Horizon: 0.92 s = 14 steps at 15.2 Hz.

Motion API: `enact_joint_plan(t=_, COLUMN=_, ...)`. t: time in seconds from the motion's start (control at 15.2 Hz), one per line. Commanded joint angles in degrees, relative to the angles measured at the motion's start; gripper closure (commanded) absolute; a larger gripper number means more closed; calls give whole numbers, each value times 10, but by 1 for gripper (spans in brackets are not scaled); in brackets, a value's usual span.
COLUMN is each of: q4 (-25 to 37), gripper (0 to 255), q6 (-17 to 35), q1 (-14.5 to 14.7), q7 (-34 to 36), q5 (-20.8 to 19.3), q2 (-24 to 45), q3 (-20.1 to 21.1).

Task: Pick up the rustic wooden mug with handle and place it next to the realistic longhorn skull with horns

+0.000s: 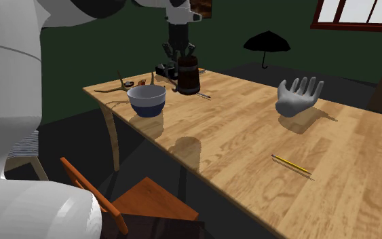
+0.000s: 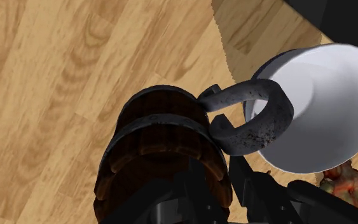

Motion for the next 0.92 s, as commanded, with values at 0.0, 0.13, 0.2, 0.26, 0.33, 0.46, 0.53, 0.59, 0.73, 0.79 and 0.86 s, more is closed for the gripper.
enact_joint_plan(t=0.0, q4=-20, gripper=255, q6=18, q1=2, q7=-1, q5=0, q2=-3, q3=0)
enact_joint_plan(t=0.13, q4=-36, gripper=255, q6=33, q1=4, q7=-3, q5=0, q2=-4, q3=0)
enact_joint_plan(t=0.2, q4=-44, gripper=255, q6=41, q1=5, q7=-4, q5=1, q2=-4, q3=1)
enact_joint_plan(t=0.26, q4=-51, gripper=255, q6=49, q1=5, q7=-4, q5=1, q2=-4, q3=1)
enact_joint_plan(t=0.33, q4=-58, gripper=255, q6=56, q1=6, q7=-5, q5=1, q2=-3, q3=1)
enact_joint_plan(t=0.46, q4=-72, gripper=255, q6=71, q1=7, q7=-7, q5=3, q2=-2, q3=2)
enact_joint_plan(t=0.53, q4=-79, gripper=255, q6=78, q1=7, q7=-8, q5=3, q2=-1, q3=2)
enact_joint_plan(t=0.59, q4=-85, gripper=255, q6=85, q1=7, q7=-9, q5=4, q2=0, q3=2)
enact_joint_plan(t=0.73, q4=-97, gripper=255, q6=99, q1=8, q7=-10, q5=5, q2=2, q3=3)
enact_joint_plan(t=0.79, q4=-103, gripper=255, q6=106, q1=8, q7=-11, q5=6, q2=3, q3=4)
enact_joint_plan(t=0.86, q4=-108, gripper=255, q6=113, q1=8, q7=-12, q5=7, q2=5, q3=4)
